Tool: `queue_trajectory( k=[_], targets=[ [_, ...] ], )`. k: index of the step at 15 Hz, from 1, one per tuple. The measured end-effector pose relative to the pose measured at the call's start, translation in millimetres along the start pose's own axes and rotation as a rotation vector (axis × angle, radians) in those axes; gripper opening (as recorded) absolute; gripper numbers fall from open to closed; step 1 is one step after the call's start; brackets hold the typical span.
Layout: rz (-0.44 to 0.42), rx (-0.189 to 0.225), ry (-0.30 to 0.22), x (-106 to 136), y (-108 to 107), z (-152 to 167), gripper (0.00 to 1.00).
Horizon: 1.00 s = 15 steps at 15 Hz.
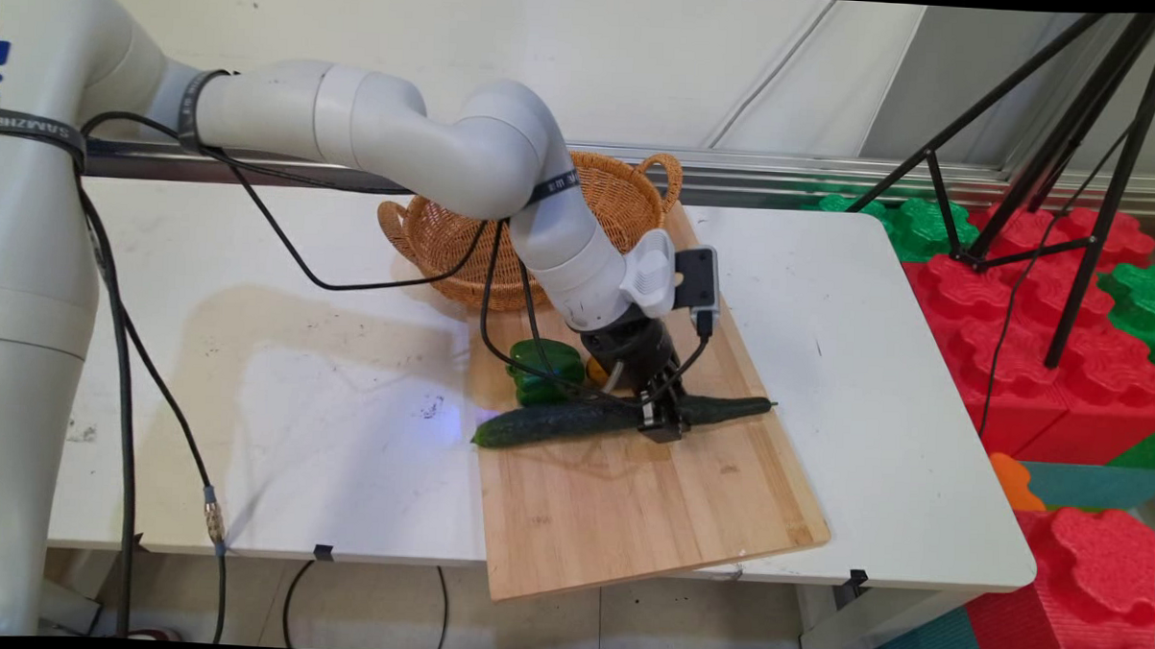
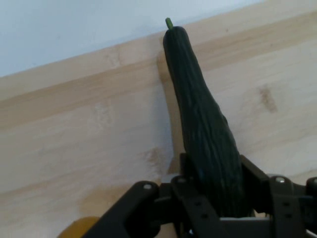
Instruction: Place the picked object in the vegetable basket
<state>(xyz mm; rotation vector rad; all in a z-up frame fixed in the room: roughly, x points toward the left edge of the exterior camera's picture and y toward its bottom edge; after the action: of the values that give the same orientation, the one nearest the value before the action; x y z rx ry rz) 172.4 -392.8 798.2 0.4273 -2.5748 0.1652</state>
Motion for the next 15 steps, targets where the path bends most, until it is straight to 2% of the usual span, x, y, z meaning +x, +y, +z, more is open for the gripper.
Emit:
queue_trajectory(
  k=[8, 15],
  targets=[
    [-0.097, 0.002, 0.076, 3, 2, -40, 0.0],
    [-0.122, 0.033, 0.156, -2, 1, -110, 0.0]
  ],
)
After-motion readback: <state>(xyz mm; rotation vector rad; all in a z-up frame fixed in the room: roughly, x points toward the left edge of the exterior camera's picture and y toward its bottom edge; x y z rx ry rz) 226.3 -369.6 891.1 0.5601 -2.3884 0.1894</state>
